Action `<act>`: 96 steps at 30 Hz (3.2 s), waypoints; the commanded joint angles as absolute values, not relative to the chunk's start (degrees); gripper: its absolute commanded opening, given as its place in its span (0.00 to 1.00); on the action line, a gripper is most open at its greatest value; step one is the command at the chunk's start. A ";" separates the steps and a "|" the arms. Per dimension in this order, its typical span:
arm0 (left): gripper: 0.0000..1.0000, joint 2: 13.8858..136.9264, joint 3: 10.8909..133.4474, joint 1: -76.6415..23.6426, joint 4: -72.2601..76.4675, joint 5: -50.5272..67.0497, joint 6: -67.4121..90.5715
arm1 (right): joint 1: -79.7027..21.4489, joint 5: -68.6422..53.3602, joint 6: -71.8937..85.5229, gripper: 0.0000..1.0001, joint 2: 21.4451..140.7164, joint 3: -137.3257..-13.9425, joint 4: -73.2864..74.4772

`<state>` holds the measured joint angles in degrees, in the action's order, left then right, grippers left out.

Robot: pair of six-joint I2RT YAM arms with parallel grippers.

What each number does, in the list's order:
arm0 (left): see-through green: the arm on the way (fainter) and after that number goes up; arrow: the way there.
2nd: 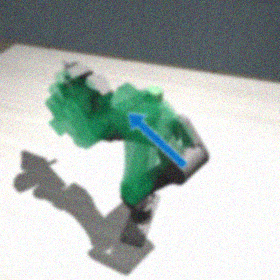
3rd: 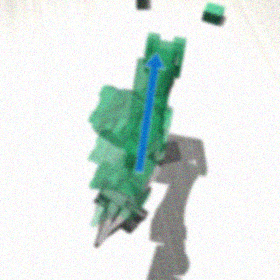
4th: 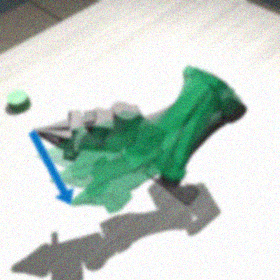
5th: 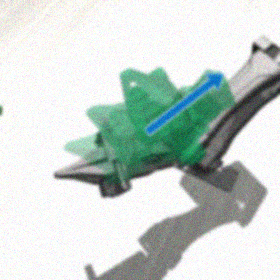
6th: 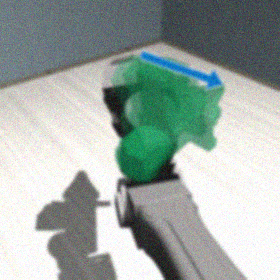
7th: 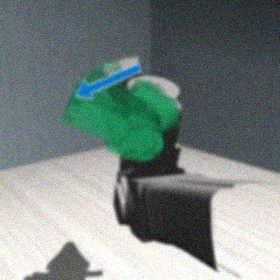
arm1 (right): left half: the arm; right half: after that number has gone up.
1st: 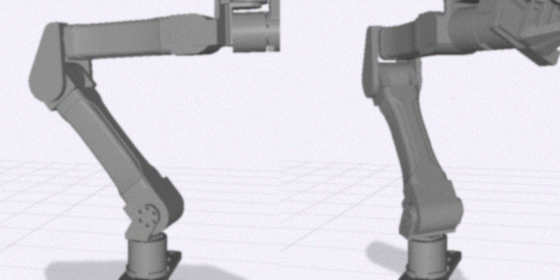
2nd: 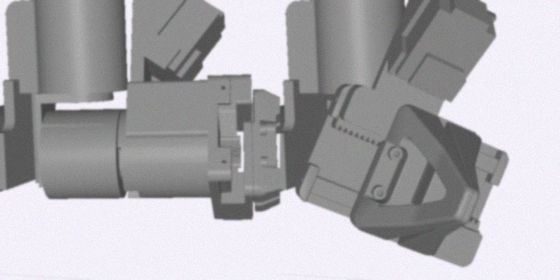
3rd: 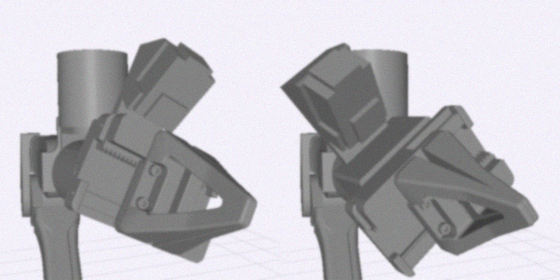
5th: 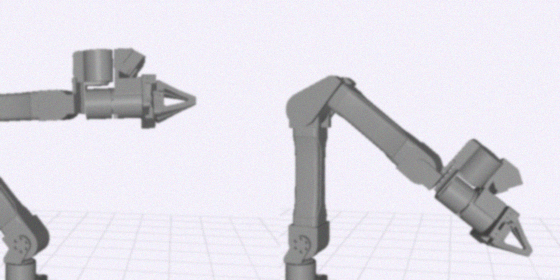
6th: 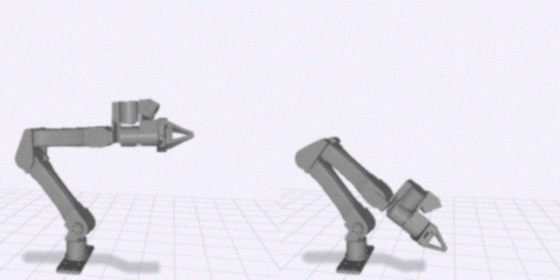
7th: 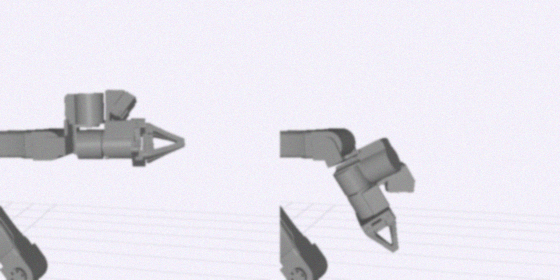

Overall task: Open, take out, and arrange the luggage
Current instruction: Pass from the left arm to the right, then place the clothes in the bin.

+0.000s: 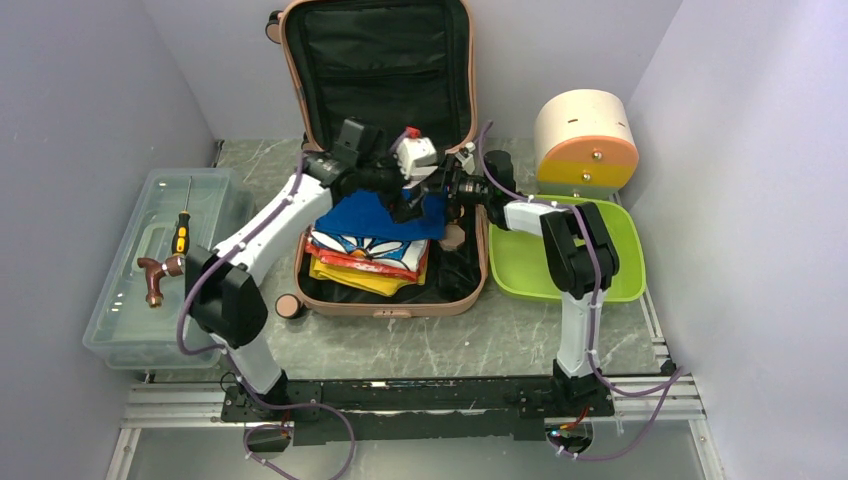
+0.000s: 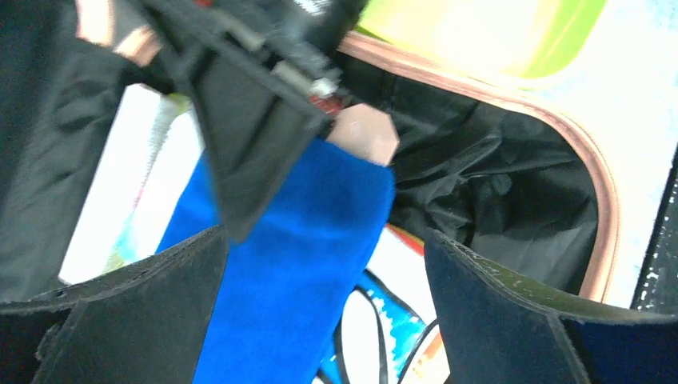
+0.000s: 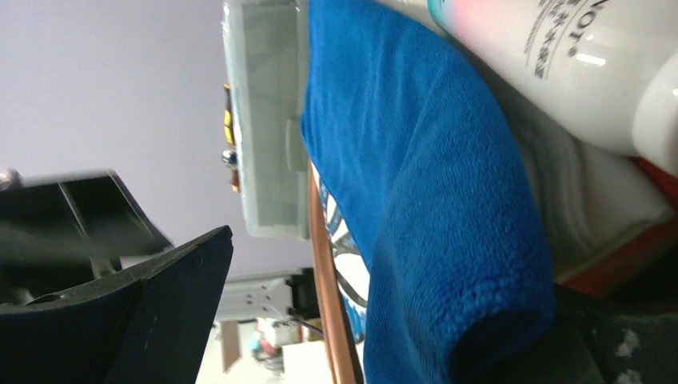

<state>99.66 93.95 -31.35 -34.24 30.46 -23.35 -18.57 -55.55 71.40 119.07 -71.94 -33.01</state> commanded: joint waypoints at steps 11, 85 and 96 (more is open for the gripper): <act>1.00 79.04 78.88 -8.86 -37.11 30.91 -26.02 | -20.83 -58.32 51.59 1.00 110.83 -72.11 -21.14; 0.95 48.58 51.59 13.89 -57.57 47.59 -39.97 | 19.68 -29.44 -19.86 0.00 97.13 -79.48 63.25; 0.95 49.03 51.15 14.11 -57.34 47.86 -40.06 | 23.12 -25.39 -23.92 0.00 100.94 -81.26 63.41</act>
